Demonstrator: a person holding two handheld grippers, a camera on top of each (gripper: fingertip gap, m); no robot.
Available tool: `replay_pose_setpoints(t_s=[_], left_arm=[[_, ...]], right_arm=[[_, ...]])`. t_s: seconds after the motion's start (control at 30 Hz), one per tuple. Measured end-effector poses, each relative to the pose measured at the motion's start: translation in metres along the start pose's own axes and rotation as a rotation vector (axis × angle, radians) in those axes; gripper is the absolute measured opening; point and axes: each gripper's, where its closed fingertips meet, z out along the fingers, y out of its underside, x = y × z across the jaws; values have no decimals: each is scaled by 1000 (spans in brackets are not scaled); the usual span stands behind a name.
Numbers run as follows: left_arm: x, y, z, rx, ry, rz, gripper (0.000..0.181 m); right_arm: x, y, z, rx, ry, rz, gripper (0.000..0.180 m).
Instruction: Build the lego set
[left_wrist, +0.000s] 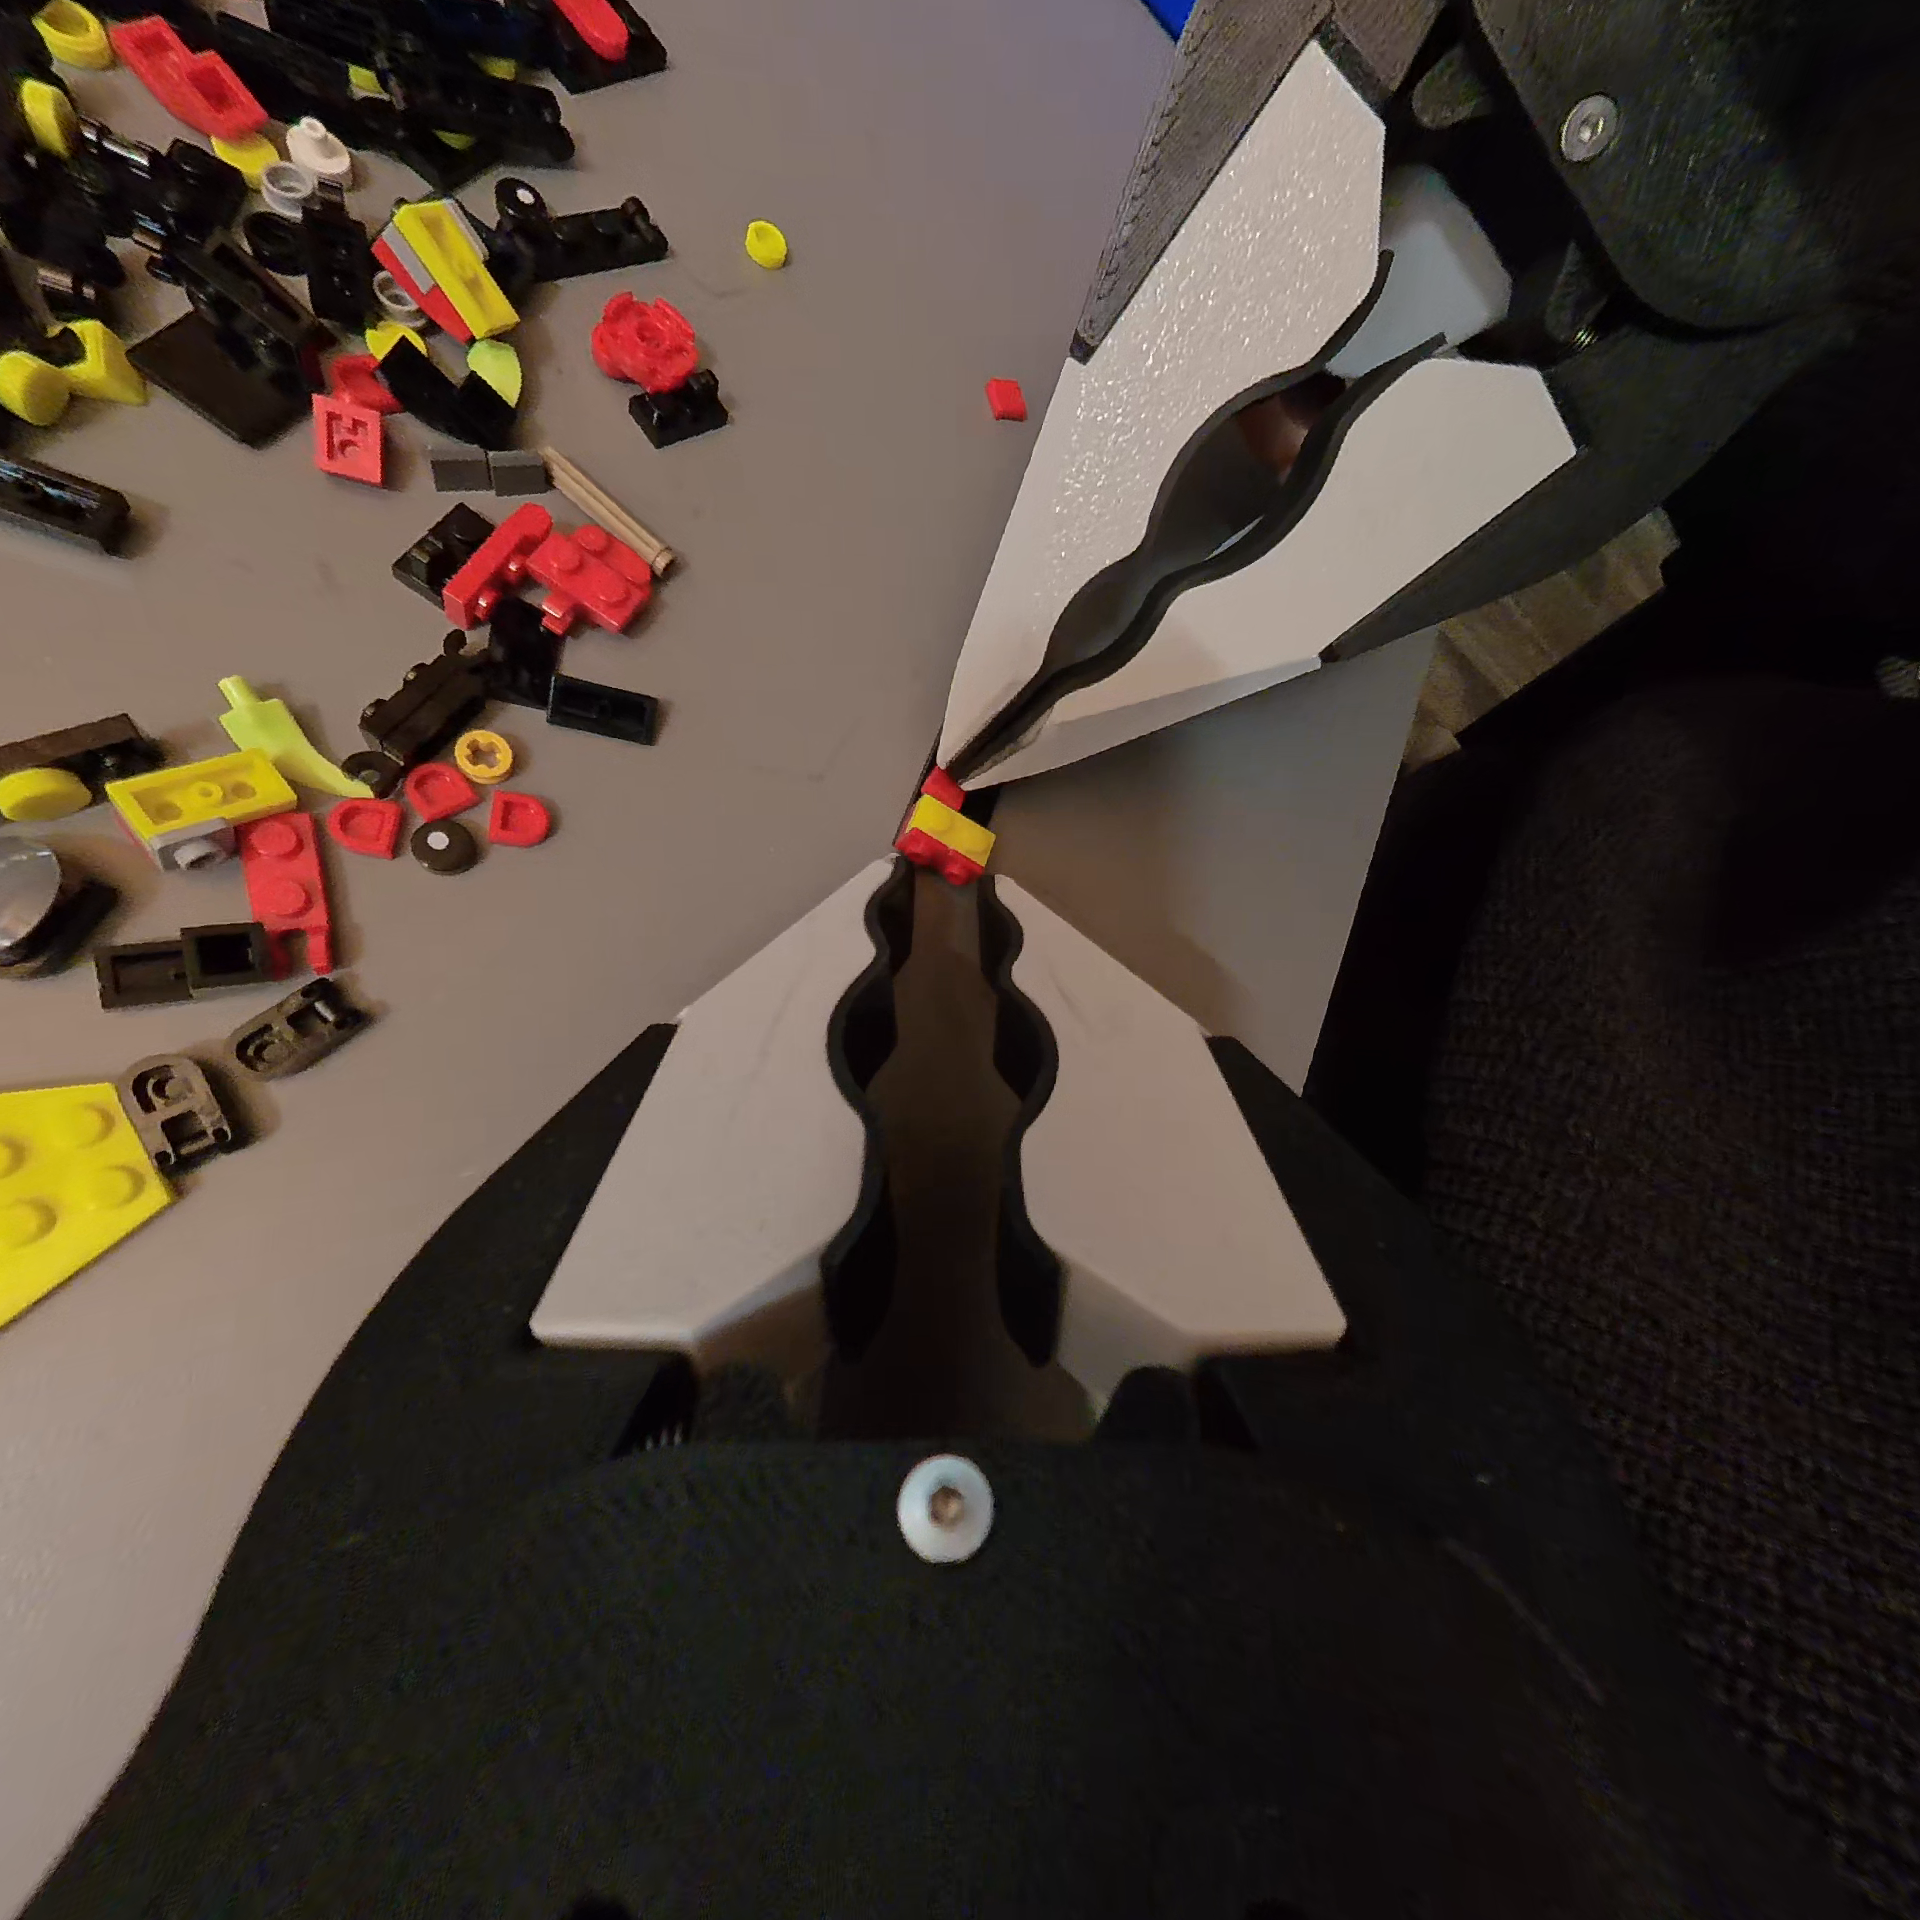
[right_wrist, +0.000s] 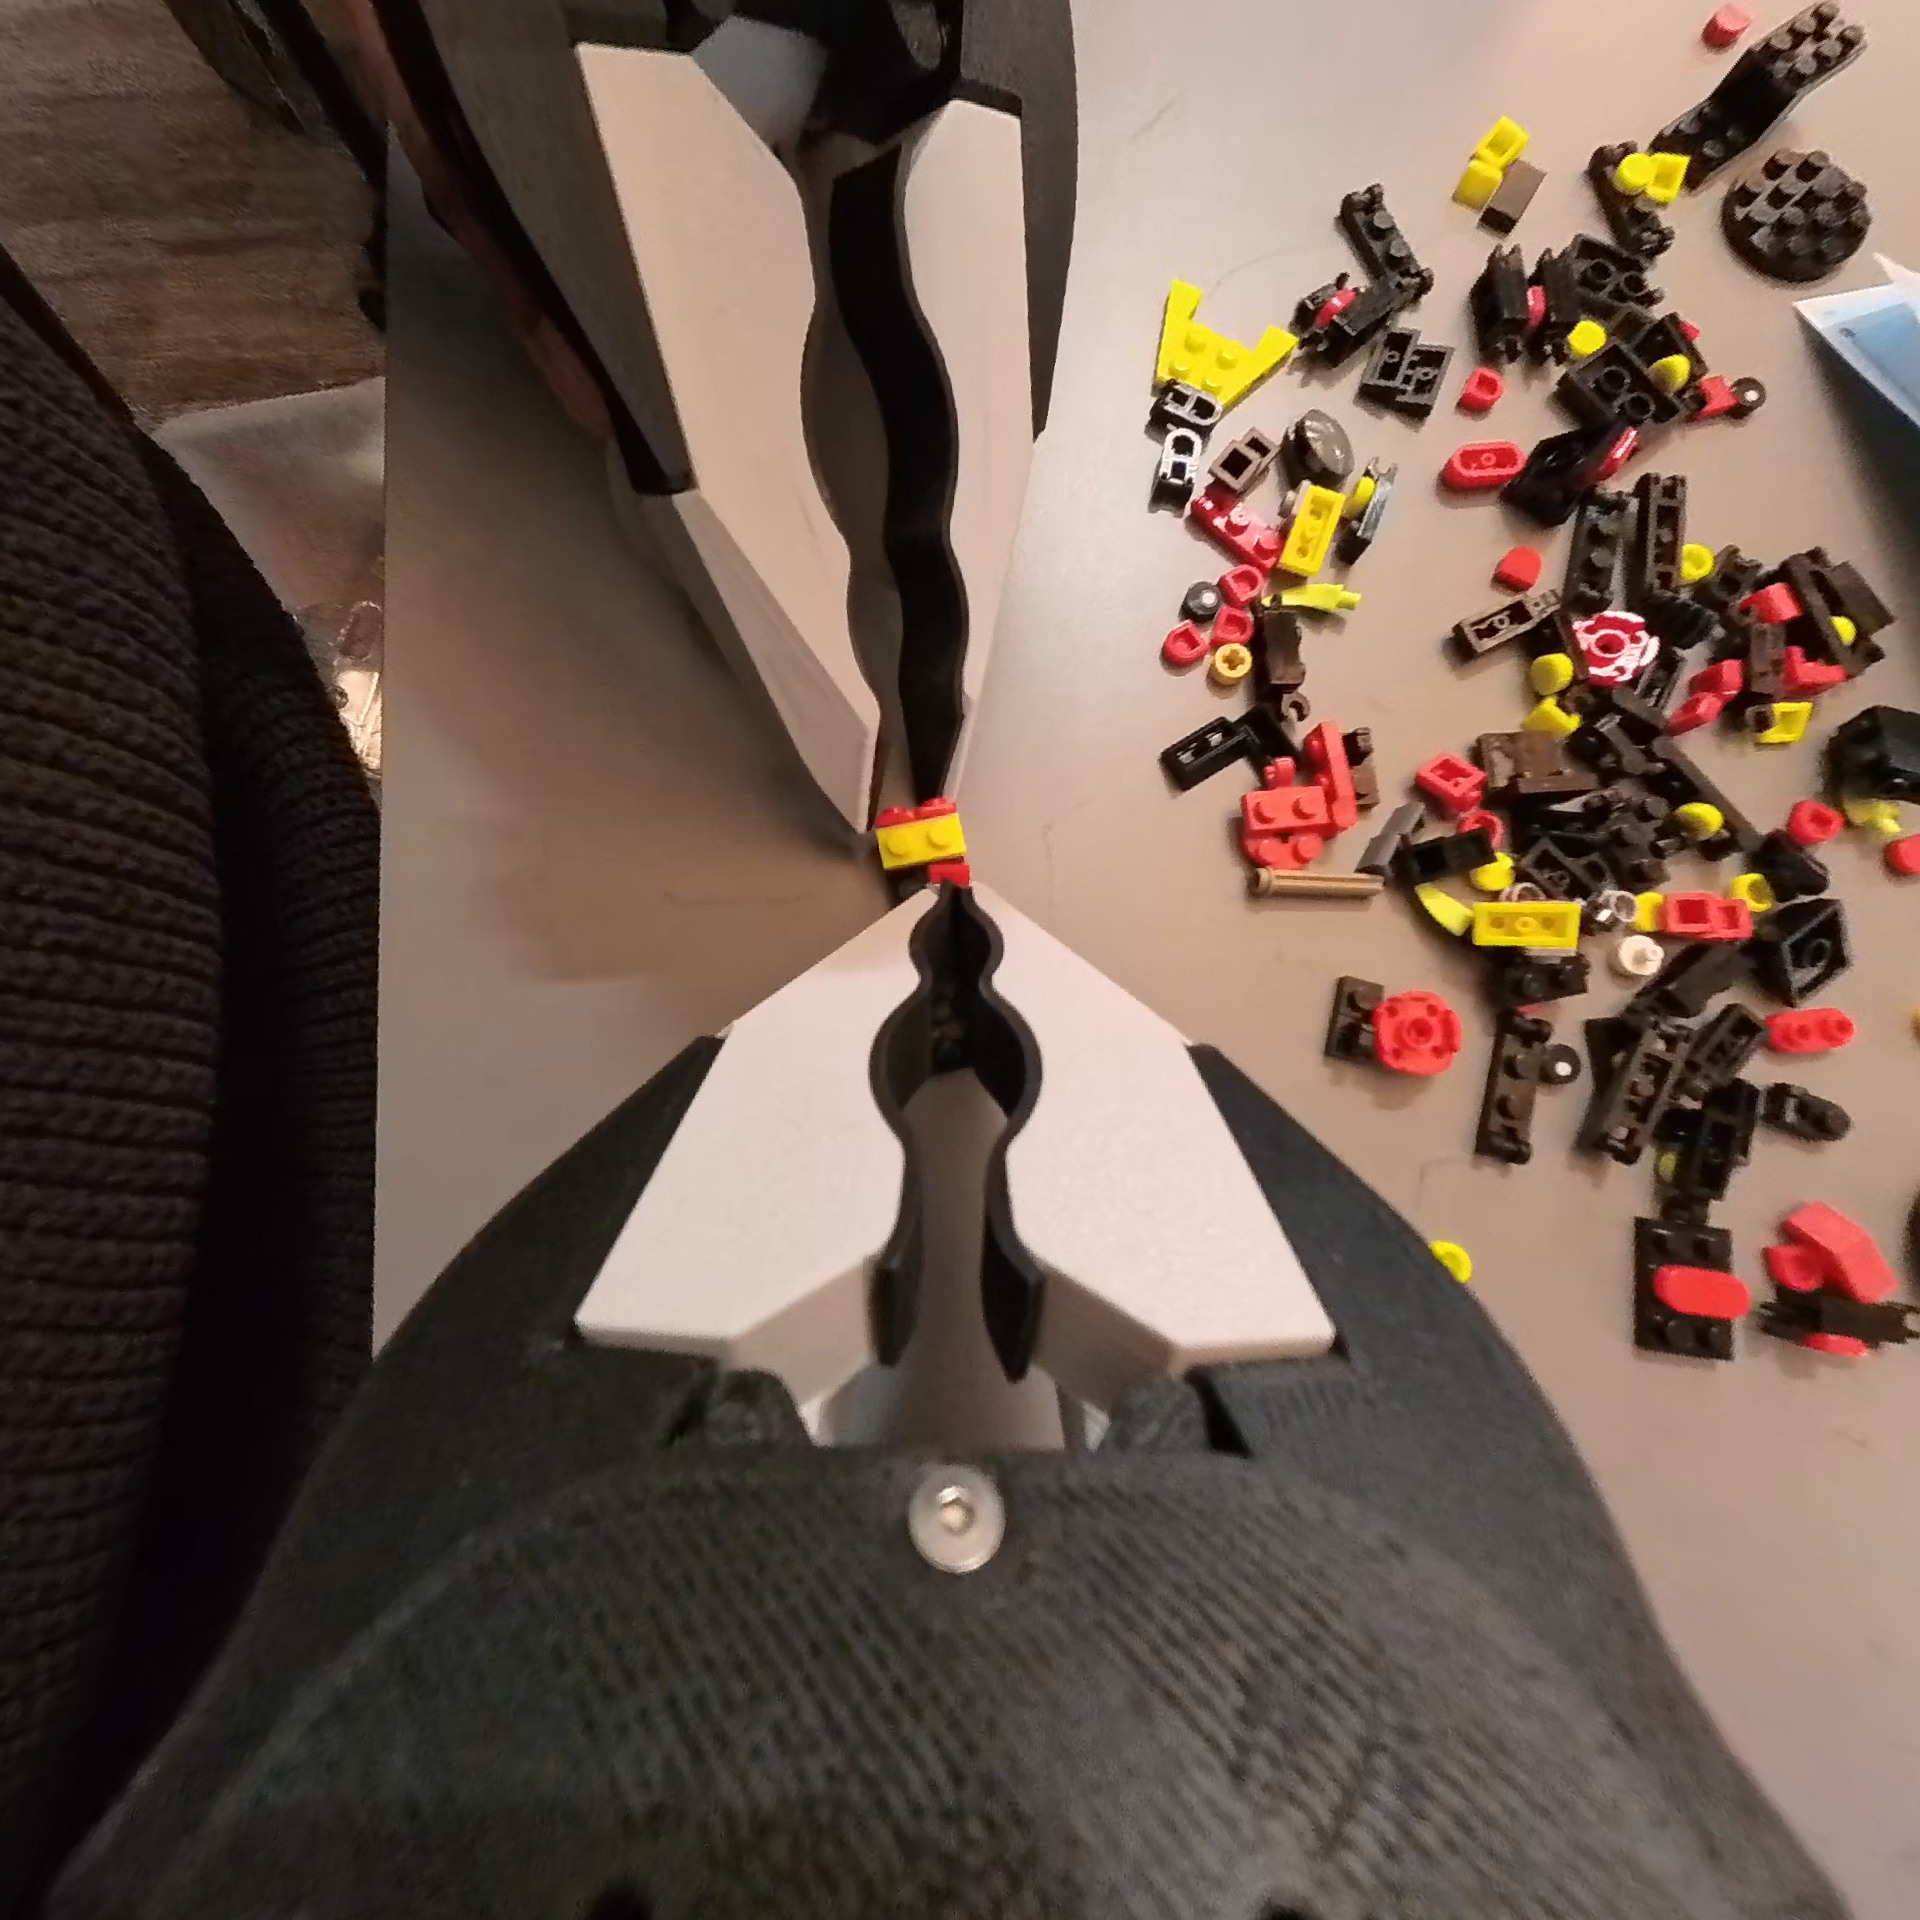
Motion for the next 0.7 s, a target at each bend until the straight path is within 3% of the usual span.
replay_pose_setpoints(t_s=[0.7], left_arm=[[0, 0, 0, 1, 2, 1, 11]], right_arm=[[4, -2, -5, 29, -16, 25, 0]])
